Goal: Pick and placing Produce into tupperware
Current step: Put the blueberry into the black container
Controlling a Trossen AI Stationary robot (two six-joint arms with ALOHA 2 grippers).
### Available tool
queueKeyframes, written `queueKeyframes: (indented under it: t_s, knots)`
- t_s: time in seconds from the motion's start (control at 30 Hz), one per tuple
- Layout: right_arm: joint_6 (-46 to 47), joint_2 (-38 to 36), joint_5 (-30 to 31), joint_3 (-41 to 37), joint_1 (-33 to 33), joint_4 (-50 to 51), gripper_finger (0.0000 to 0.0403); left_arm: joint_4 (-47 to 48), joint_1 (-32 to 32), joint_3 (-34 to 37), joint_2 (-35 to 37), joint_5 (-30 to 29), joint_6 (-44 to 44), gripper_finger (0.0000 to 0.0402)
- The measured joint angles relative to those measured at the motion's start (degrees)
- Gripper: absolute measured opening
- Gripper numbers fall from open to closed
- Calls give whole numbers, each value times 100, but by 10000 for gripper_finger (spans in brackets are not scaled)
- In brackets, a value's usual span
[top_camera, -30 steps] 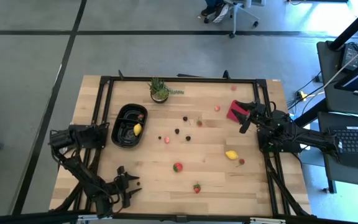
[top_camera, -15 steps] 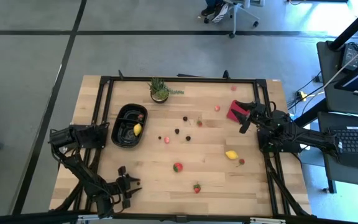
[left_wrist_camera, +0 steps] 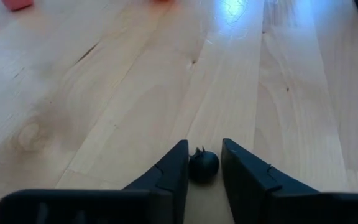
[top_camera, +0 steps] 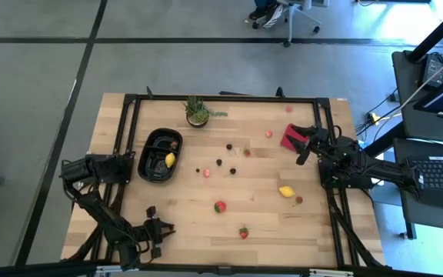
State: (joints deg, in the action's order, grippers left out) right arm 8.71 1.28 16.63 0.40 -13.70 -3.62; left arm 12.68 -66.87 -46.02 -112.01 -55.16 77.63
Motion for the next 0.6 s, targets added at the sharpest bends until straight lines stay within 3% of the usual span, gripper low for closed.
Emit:
queueKeyframes:
  t_s: [0.23,0.6]
  knots:
    - [2,-1,-1,0,0,0,232,20,-5,4,-9,-93,-11,40]
    - [4,0,-1,0,-1,0,232,517,364,25,622,-516,24,39]
